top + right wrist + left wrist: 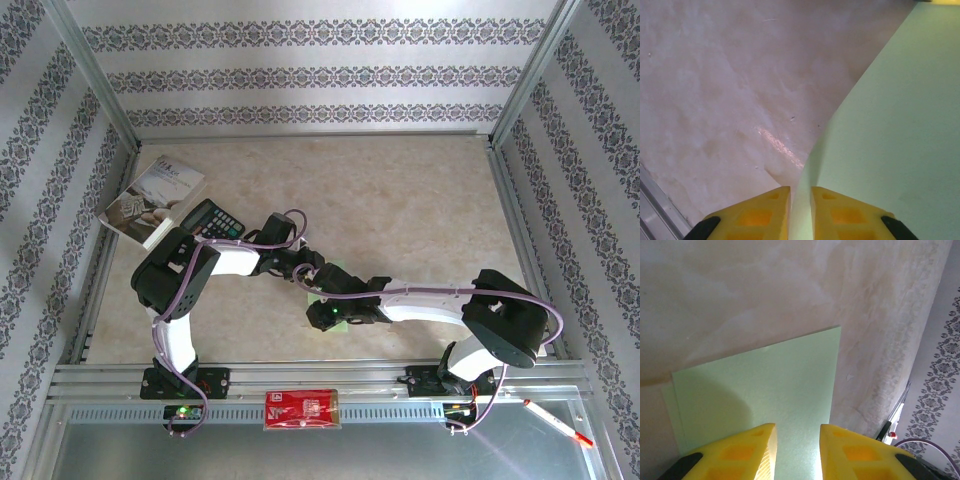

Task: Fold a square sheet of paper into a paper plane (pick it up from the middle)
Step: Third fold the triangle at the center of the table.

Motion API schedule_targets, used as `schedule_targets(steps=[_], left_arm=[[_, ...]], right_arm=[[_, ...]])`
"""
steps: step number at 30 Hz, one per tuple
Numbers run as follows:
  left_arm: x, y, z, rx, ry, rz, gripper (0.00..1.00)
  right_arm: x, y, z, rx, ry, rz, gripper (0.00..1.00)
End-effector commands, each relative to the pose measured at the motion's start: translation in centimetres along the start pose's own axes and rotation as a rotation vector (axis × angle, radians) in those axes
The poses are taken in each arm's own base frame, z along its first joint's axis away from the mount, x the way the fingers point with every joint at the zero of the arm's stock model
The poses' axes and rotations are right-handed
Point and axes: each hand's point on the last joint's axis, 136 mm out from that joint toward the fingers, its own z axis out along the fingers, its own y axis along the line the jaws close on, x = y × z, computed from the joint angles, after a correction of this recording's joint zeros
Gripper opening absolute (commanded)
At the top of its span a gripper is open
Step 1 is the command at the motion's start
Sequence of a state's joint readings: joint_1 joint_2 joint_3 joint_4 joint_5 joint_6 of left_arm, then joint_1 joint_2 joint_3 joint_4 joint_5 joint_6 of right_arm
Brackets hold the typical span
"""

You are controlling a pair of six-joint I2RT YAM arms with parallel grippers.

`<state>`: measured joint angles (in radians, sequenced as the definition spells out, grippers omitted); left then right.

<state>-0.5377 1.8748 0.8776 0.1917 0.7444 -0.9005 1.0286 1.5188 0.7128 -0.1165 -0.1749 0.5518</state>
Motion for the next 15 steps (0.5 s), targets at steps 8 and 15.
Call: schedule_targets(steps=[8, 15], left_arm=[[0.6, 1.6, 0.6, -0.063, 0.021, 0.025, 0.27], [0.8, 2.6, 0.6, -0.107, 0.031, 0.045, 0.25]], right_arm=[[-0.6, -0.1, -1.2, -0.034, -0.045, 0.017, 0.19], [-0.8, -0.9, -1.6, -0.049, -0.057, 0.045, 0.07]])
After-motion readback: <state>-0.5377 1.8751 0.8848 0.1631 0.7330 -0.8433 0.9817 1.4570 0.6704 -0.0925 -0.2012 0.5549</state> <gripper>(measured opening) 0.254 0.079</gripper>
